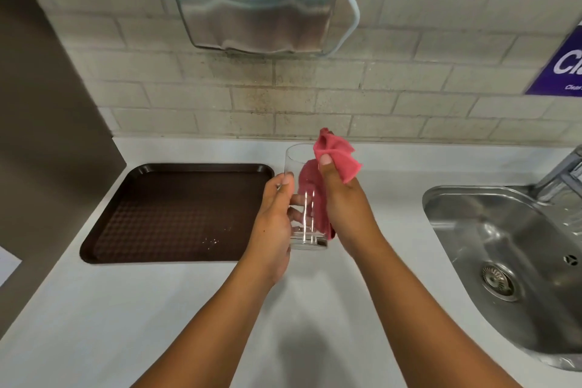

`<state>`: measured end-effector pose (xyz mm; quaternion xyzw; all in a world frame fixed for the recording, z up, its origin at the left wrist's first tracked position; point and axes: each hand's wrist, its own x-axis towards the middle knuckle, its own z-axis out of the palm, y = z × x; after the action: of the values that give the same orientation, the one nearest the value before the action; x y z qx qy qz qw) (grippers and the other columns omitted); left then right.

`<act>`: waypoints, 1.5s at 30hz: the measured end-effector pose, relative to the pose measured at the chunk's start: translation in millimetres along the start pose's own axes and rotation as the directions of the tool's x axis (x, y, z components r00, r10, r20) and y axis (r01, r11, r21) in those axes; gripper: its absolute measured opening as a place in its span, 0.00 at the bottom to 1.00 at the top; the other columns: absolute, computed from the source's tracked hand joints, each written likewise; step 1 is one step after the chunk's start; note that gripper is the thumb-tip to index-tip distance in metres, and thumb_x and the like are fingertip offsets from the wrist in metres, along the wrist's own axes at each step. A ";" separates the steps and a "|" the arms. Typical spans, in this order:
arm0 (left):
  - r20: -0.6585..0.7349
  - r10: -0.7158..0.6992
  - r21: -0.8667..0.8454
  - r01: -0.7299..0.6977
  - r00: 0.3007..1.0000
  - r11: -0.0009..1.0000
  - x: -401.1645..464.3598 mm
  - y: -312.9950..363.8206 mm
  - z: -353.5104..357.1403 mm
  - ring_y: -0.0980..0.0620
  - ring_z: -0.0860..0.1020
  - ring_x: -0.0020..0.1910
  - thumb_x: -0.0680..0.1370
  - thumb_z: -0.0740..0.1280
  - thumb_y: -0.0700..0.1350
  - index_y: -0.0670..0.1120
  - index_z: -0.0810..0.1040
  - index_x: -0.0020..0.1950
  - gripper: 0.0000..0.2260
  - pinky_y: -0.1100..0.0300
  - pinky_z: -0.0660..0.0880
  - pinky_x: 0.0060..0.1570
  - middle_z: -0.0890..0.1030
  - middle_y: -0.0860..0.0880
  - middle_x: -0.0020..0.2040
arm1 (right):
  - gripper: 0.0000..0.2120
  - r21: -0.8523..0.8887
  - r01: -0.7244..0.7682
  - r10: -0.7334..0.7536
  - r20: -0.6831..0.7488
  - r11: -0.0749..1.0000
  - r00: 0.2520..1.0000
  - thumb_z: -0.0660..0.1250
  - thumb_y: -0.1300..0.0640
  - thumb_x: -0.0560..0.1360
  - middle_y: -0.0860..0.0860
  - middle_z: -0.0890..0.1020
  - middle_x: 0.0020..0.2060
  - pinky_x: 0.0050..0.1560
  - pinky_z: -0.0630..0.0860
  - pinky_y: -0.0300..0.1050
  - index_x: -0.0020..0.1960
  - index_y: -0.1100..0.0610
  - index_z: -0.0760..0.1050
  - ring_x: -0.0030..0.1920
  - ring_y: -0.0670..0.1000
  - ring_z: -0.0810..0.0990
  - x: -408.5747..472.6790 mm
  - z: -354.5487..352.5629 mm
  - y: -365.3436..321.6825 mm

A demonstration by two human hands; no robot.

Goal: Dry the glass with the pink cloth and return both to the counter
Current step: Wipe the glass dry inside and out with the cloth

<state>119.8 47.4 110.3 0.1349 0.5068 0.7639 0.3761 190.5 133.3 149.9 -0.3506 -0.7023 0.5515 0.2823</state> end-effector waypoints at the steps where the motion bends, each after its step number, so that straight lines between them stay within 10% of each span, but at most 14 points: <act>1: -0.024 -0.012 -0.026 0.012 1.000 1.000 2.1 2.9 0.1 0.39 0.78 0.48 0.85 0.62 0.56 0.52 0.77 0.68 0.14 0.38 0.81 0.50 0.81 0.41 0.50 | 0.23 0.036 -0.009 0.009 -0.004 0.999 1.000 0.56 0.41 0.86 0.54 0.88 0.38 0.31 0.79 0.45 0.49 0.54 0.82 0.34 0.52 0.87 -9.3 3.0 6.6; 4: -0.080 -0.010 -0.016 0.008 0.997 1.000 11.0 8.6 -4.3 0.45 0.86 0.43 0.85 0.62 0.56 0.50 0.76 0.71 0.18 0.53 0.82 0.36 0.86 0.46 0.45 | 0.17 0.097 0.001 -0.003 0.017 0.995 1.000 0.56 0.40 0.85 0.45 0.87 0.33 0.24 0.76 0.36 0.50 0.45 0.82 0.28 0.42 0.83 -45.3 17.0 32.0; 11: -0.055 -0.027 0.125 0.034 0.998 0.992 9.2 2.9 -6.2 0.44 0.87 0.59 0.85 0.58 0.61 0.54 0.78 0.71 0.19 0.53 0.84 0.52 0.85 0.43 0.63 | 0.29 0.130 0.026 -0.031 0.037 0.991 0.999 0.58 0.34 0.75 0.46 0.87 0.55 0.49 0.81 0.30 0.71 0.47 0.75 0.52 0.43 0.86 -68.6 19.0 48.0; 18: -0.071 -0.007 0.291 0.027 0.997 0.956 15.2 9.8 -3.1 0.46 0.86 0.50 0.88 0.55 0.56 0.56 0.76 0.71 0.16 0.50 0.84 0.48 0.85 0.45 0.58 | 0.26 0.087 0.077 -0.071 -0.080 0.993 0.994 0.59 0.36 0.77 0.43 0.85 0.39 0.35 0.78 0.31 0.63 0.52 0.80 0.37 0.39 0.83 -66.2 15.4 54.4; 21: -0.129 -0.076 0.166 0.097 0.989 0.981 14.0 9.9 -1.9 0.48 0.85 0.43 0.88 0.56 0.53 0.54 0.78 0.68 0.15 0.53 0.82 0.38 0.84 0.42 0.56 | 0.31 0.021 0.110 -0.107 -0.112 0.994 0.988 0.59 0.34 0.76 0.39 0.84 0.47 0.50 0.84 0.44 0.71 0.50 0.76 0.45 0.43 0.83 -67.9 14.1 54.6; 24: -0.119 -0.077 0.171 0.097 0.990 0.980 14.5 3.7 -0.2 0.47 0.86 0.53 0.85 0.54 0.64 0.55 0.78 0.69 0.22 0.50 0.83 0.51 0.85 0.45 0.61 | 0.29 0.004 0.127 -0.126 -0.097 0.992 0.987 0.58 0.34 0.77 0.46 0.84 0.58 0.62 0.83 0.56 0.75 0.43 0.72 0.57 0.49 0.84 -73.3 18.3 54.2; 30: -0.069 -0.196 -0.029 0.195 0.978 0.980 8.7 5.7 5.2 0.45 0.85 0.59 0.82 0.63 0.65 0.42 0.77 0.68 0.29 0.46 0.75 0.69 0.85 0.44 0.58 | 0.30 -0.231 0.382 -0.380 0.056 0.895 0.923 0.57 0.50 0.84 0.40 0.48 0.85 0.83 0.55 0.55 0.83 0.36 0.53 0.85 0.46 0.44 -77.2 24.9 48.9; 33: -0.014 -0.172 -0.001 0.172 0.985 0.985 8.7 3.4 3.7 0.47 0.84 0.65 0.84 0.62 0.62 0.49 0.79 0.72 0.23 0.49 0.76 0.68 0.85 0.45 0.66 | 0.31 -0.317 0.367 -0.363 0.074 0.874 0.929 0.57 0.50 0.85 0.43 0.46 0.85 0.83 0.55 0.52 0.85 0.44 0.50 0.85 0.47 0.46 -56.3 20.8 34.9; 37: 0.005 -0.058 0.170 0.056 0.998 0.984 5.4 1.1 8.9 0.54 0.87 0.55 0.86 0.56 0.61 0.58 0.79 0.65 0.17 0.51 0.83 0.53 0.88 0.52 0.58 | 0.35 -0.221 0.260 -0.250 0.074 0.940 0.965 0.59 0.43 0.85 0.46 0.61 0.83 0.74 0.73 0.48 0.85 0.43 0.45 0.78 0.46 0.67 -13.1 7.7 9.5; 41: -0.041 -0.028 0.191 0.035 0.999 0.981 4.2 7.5 13.3 0.41 0.87 0.56 0.85 0.57 0.63 0.54 0.78 0.64 0.18 0.39 0.84 0.57 0.85 0.42 0.61 | 0.22 -0.081 0.212 -0.209 0.043 0.974 0.977 0.59 0.44 0.85 0.40 0.81 0.63 0.47 0.76 0.22 0.78 0.39 0.63 0.53 0.29 0.81 1.5 -0.5 5.8; 45: -0.075 0.026 0.219 -0.009 0.997 0.976 10.6 9.2 10.1 0.41 0.86 0.54 0.84 0.58 0.65 0.53 0.78 0.61 0.19 0.42 0.84 0.54 0.84 0.40 0.59 | 0.20 0.069 0.101 -0.097 -0.063 0.992 0.993 0.55 0.34 0.82 0.47 0.88 0.46 0.33 0.80 0.33 0.61 0.42 0.79 0.45 0.47 0.88 -30.4 8.0 27.2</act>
<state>114.5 59.9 121.1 0.1501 0.6009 0.7114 0.3321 207.3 108.3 121.2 -0.3212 -0.6897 0.5511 0.3426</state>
